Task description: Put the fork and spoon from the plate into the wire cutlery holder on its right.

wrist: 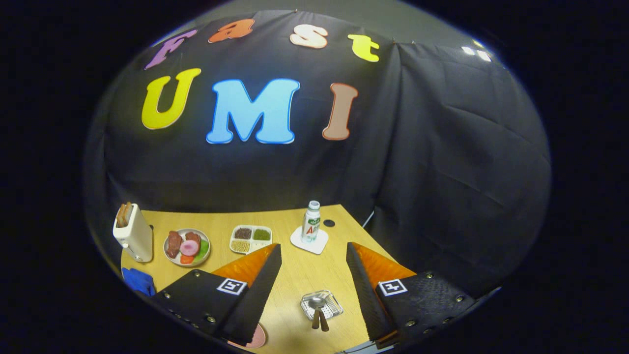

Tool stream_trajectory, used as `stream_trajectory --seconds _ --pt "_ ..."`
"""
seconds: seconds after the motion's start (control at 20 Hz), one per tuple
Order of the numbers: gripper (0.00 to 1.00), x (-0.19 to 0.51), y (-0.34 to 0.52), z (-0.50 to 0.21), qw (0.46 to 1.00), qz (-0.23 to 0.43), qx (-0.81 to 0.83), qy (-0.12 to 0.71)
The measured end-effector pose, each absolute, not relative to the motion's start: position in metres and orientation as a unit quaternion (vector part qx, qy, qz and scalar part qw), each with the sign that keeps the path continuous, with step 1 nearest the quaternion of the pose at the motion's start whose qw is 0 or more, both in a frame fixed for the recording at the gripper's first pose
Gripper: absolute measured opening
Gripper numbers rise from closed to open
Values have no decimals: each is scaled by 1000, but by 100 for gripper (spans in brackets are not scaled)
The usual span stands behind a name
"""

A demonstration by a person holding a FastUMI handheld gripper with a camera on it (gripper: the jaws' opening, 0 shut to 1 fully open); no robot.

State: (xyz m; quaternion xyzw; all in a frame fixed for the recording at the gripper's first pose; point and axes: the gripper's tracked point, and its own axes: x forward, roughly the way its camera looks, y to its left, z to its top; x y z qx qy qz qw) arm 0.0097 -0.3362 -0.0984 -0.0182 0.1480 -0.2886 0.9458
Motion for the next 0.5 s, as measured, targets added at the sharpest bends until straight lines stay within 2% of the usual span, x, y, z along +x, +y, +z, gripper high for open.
stream_trajectory --seconds 0.25,0.5 --pt "82 10 -313 -43 962 -266 -25 60" --pt "82 12 -299 -29 967 -252 -29 30"
